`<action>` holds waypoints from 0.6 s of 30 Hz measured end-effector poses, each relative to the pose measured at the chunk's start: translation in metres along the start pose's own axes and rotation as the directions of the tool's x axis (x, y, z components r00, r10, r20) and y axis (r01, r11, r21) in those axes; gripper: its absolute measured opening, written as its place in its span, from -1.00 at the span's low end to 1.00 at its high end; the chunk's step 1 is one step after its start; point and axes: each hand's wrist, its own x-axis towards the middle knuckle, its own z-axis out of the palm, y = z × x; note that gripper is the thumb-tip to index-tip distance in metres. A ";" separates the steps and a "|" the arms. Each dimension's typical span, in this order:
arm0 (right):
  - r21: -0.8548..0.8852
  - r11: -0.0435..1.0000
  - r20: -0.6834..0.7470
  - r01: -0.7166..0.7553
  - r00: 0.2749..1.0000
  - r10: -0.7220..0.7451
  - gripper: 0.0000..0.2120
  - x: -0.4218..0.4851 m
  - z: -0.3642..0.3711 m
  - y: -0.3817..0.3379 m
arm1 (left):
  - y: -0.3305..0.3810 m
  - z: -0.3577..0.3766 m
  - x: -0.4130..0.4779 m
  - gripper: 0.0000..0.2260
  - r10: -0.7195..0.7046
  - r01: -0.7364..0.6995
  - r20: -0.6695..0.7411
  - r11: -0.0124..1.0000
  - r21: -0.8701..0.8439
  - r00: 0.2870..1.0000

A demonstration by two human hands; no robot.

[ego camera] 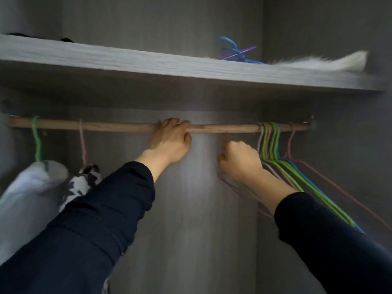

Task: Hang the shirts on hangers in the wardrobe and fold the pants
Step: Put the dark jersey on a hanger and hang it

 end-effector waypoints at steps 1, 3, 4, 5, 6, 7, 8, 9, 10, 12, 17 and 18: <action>-0.044 0.999 -0.012 -0.004 1.000 0.004 -0.90 -0.005 -0.004 0.014 | 0.008 0.007 0.003 -0.59 0.008 -0.008 0.001 1.000 0.007 1.000; -0.120 0.993 -0.020 -0.013 1.000 0.010 -0.84 -0.013 -0.010 0.039 | 0.020 0.019 0.008 -0.58 0.014 -0.014 -0.025 1.000 0.013 1.000; -0.154 0.988 -0.013 -0.017 1.000 0.016 -0.79 -0.016 -0.012 0.050 | 0.024 0.024 0.011 -0.58 0.015 -0.015 -0.043 1.000 0.015 0.999; -0.188 0.982 0.001 -0.022 1.000 0.022 -0.73 -0.020 -0.013 0.060 | 0.026 0.029 0.012 -0.59 0.019 -0.018 -0.061 1.000 0.018 0.998; -0.225 0.974 0.016 -0.025 0.999 0.029 -0.68 -0.022 -0.014 0.068 | 0.027 0.034 0.012 -0.59 0.028 -0.026 -0.081 0.999 0.025 0.996; -0.267 0.963 0.027 -0.022 0.999 0.030 -0.65 -0.025 -0.014 0.075 | 0.027 0.038 0.012 -0.59 0.043 -0.039 -0.106 0.999 0.037 0.993; -0.312 0.950 0.035 -0.009 0.999 0.022 -0.64 -0.027 -0.014 0.081 | 0.026 0.042 0.011 -0.59 0.060 -0.053 -0.130 0.997 0.052 0.990; -0.354 0.935 0.042 0.008 0.999 0.007 -0.66 -0.029 -0.013 0.085 | 0.023 0.045 0.011 -0.58 0.076 -0.067 -0.147 0.996 0.067 0.986; -0.388 0.921 0.049 0.025 0.999 -0.007 -0.68 -0.029 -0.011 0.088 | 0.021 0.048 0.010 -0.58 0.090 -0.078 -0.159 0.994 0.078 0.983; -0.431 0.901 0.068 0.048 0.997 -0.021 -0.69 -0.030 -0.007 0.090 | 0.017 0.050 0.010 -0.57 0.105 -0.092 -0.172 0.992 0.086 0.979; -0.428 0.903 0.115 0.026 0.993 0.027 -0.71 -0.025 -0.006 0.083 | 0.016 0.053 0.012 -0.55 0.083 -0.073 -0.183 0.995 0.062 0.980; -0.407 0.914 0.120 0.015 0.992 0.038 -0.73 -0.022 -0.008 0.082 | 0.016 0.053 0.013 -0.53 0.074 -0.064 -0.173 0.996 0.063 0.982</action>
